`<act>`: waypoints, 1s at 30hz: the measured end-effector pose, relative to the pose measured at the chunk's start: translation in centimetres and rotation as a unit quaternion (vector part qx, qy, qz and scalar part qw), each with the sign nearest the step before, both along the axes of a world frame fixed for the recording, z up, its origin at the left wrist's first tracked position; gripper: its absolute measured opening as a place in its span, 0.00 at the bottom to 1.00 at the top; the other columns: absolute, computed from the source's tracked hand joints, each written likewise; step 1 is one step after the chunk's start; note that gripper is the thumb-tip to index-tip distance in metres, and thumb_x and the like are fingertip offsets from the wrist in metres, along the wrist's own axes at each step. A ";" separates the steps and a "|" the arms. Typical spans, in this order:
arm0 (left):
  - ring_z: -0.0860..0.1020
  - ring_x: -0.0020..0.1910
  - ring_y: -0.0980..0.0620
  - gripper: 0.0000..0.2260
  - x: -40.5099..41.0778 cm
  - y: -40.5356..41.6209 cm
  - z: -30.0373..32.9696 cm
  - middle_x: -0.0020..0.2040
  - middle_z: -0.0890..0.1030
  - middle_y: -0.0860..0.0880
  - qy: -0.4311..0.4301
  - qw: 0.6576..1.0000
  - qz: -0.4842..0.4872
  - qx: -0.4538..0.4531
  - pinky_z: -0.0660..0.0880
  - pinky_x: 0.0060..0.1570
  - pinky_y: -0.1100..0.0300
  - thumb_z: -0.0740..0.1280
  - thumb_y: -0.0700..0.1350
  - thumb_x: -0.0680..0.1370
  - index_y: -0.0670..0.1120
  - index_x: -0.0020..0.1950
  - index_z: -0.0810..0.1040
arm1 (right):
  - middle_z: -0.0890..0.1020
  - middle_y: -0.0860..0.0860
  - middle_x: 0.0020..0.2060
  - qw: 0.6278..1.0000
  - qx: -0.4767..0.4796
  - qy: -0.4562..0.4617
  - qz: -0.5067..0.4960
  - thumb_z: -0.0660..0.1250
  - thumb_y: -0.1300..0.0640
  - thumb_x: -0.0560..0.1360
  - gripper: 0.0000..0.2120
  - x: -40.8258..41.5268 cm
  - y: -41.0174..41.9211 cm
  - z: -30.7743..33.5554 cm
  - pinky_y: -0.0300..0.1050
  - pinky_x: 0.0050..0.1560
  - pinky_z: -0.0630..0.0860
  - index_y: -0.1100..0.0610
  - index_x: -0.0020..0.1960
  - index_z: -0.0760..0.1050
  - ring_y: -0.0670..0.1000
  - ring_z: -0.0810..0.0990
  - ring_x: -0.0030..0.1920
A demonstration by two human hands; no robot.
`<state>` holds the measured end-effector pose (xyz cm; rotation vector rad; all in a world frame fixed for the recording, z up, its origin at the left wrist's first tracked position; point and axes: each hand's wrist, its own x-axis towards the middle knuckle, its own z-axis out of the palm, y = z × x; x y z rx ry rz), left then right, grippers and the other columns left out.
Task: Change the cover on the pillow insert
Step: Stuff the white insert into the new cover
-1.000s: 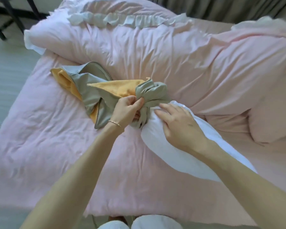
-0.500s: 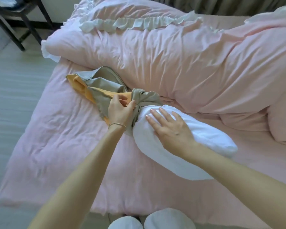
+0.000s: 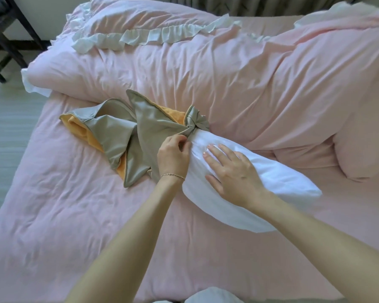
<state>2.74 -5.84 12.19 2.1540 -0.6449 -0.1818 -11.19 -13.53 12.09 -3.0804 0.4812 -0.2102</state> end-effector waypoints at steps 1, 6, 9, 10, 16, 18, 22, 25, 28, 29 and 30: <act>0.78 0.48 0.45 0.07 0.0 -0.6 0.0 0.48 0.81 0.43 -0.005 1.000 -0.002 0.011 0.66 0.48 0.66 0.67 0.39 0.74 0.40 0.50 0.81 | 0.77 0.56 0.61 1.000 0.008 -0.002 0.000 0.54 0.48 0.72 0.24 -0.2 -0.4 0.0 0.53 0.48 0.77 0.59 0.60 0.76 0.58 0.76 0.60; 0.76 0.49 0.43 0.09 0.6 -2.5 -0.2 0.50 0.78 0.43 -0.075 0.990 -0.032 0.113 0.67 0.44 0.57 0.65 0.45 0.77 0.42 0.50 0.80 | 0.79 0.57 0.58 0.999 0.038 -0.038 0.010 0.54 0.54 0.73 0.21 -0.5 -1.5 -0.4 0.52 0.46 0.78 0.61 0.57 0.78 0.59 0.78 0.57; 0.75 0.51 0.40 0.11 1.2 -3.0 0.0 0.53 0.76 0.43 -0.117 0.973 -0.054 0.193 0.69 0.45 0.51 0.62 0.47 0.78 0.41 0.53 0.78 | 0.79 0.58 0.57 0.997 0.047 -0.054 0.017 0.56 0.58 0.72 0.19 0.0 -1.6 -0.7 0.53 0.45 0.79 0.61 0.57 0.78 0.60 0.79 0.56; 0.75 0.51 0.40 0.11 1.7 -3.2 -0.1 0.54 0.75 0.42 -0.129 0.964 -0.062 0.224 0.69 0.45 0.50 0.61 0.46 0.78 0.40 0.53 0.78 | 0.79 0.59 0.57 0.997 0.050 -0.057 0.019 0.59 0.60 0.72 0.17 0.1 -1.7 -0.9 0.54 0.45 0.79 0.62 0.58 0.77 0.60 0.79 0.56; 0.75 0.22 0.44 0.09 3.5 -2.6 0.8 0.29 0.75 0.43 -0.239 0.922 -0.124 0.278 0.63 0.21 0.65 0.76 0.35 0.61 0.39 0.29 0.76 | 0.77 0.59 0.61 0.996 0.065 -0.052 0.023 0.55 0.54 0.72 0.23 1.0 -2.1 -0.8 0.53 0.48 0.77 0.57 0.64 0.74 0.61 0.78 0.58; 0.79 0.36 0.40 0.04 3.8 -2.1 0.9 0.40 0.79 0.41 -0.201 0.931 -0.114 0.283 0.67 0.30 0.57 0.68 0.39 0.73 0.38 0.41 0.78 | 0.73 0.59 0.65 0.996 0.084 -0.028 0.017 0.54 0.47 0.72 0.26 1.8 -2.2 -0.8 0.56 0.53 0.75 0.55 0.66 0.72 0.61 0.74 0.62; 0.75 0.52 0.39 0.09 4.3 -0.4 0.1 0.51 0.79 0.40 -0.049 0.980 -0.036 0.190 0.65 0.47 0.53 0.58 0.41 0.78 0.37 0.51 0.75 | 0.71 0.61 0.66 0.991 0.129 0.012 0.038 0.54 0.43 0.72 0.28 4.4 -1.6 -1.3 0.57 0.54 0.74 0.55 0.67 0.71 0.63 0.73 0.63; 0.76 0.48 0.46 0.07 5.4 0.9 -0.3 0.46 0.80 0.45 0.080 0.990 0.001 0.115 0.69 0.47 0.58 0.61 0.41 0.77 0.40 0.49 0.76 | 0.69 0.62 0.68 0.988 0.133 0.035 0.076 0.61 0.50 0.73 0.26 6.5 -0.7 -1.5 0.59 0.57 0.71 0.59 0.69 0.68 0.63 0.71 0.65; 0.73 0.37 0.52 0.04 6.2 2.6 -0.3 0.36 0.75 0.52 0.153 0.986 -0.001 0.067 0.69 0.38 0.62 0.62 0.39 0.76 0.44 0.42 0.75 | 0.65 0.61 0.70 0.986 0.121 0.064 0.099 0.64 0.56 0.74 0.28 8.6 0.0 -2.5 0.58 0.64 0.65 0.62 0.71 0.62 0.61 0.65 0.69; 0.71 0.35 0.54 0.05 6.4 3.2 -0.3 0.34 0.74 0.53 0.164 0.985 -0.001 0.049 0.68 0.37 0.64 0.62 0.39 0.76 0.45 0.40 0.74 | 0.69 0.61 0.67 0.985 0.119 0.055 0.111 0.65 0.58 0.72 0.27 9.3 0.3 -2.7 0.57 0.62 0.68 0.63 0.69 0.65 0.61 0.67 0.66; 0.71 0.34 0.55 0.07 6.5 3.7 -0.1 0.33 0.74 0.53 0.171 0.985 -0.002 0.030 0.68 0.36 0.65 0.63 0.38 0.76 0.46 0.38 0.73 | 0.74 0.60 0.63 0.985 0.116 0.044 0.122 0.64 0.59 0.70 0.25 10.3 0.7 -3.1 0.55 0.58 0.71 0.64 0.66 0.69 0.60 0.71 0.62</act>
